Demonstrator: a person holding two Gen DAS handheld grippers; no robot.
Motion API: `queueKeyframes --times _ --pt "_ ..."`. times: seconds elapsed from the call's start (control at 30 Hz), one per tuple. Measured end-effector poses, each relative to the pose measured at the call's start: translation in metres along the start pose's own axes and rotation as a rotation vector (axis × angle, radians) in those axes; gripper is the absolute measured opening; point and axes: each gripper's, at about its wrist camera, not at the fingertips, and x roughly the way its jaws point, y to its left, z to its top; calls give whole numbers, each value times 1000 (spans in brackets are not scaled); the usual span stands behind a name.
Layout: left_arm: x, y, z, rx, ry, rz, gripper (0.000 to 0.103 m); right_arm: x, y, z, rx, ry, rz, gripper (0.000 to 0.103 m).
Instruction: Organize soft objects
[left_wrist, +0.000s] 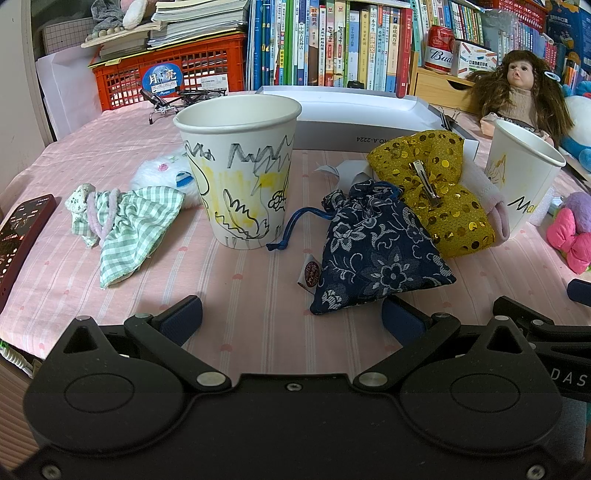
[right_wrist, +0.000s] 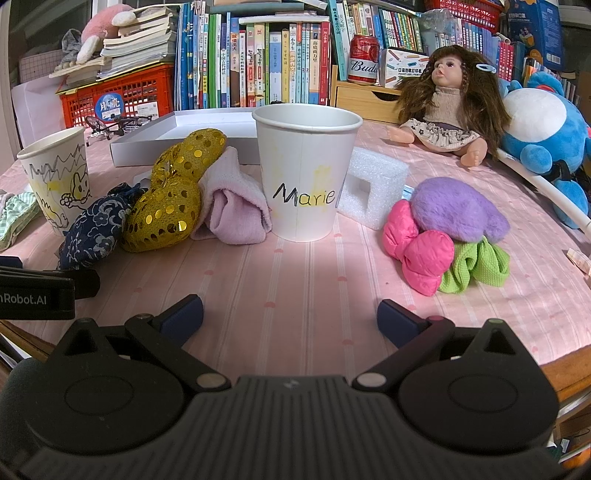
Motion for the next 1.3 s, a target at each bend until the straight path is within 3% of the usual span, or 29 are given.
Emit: queueKeyframes --times 0.77,1.07,1.3 --pt "1 1 1 5 -2 -4 103 -5 2 -4 -1 -21 -12 103" --pt "-2 5 -5 17 -37 -25 103 -6 1 -8 15 -45 -13 103" --pt "-13 12 -3 -26 -45 -87 95 -9 -3 -9 3 -66 37 101"
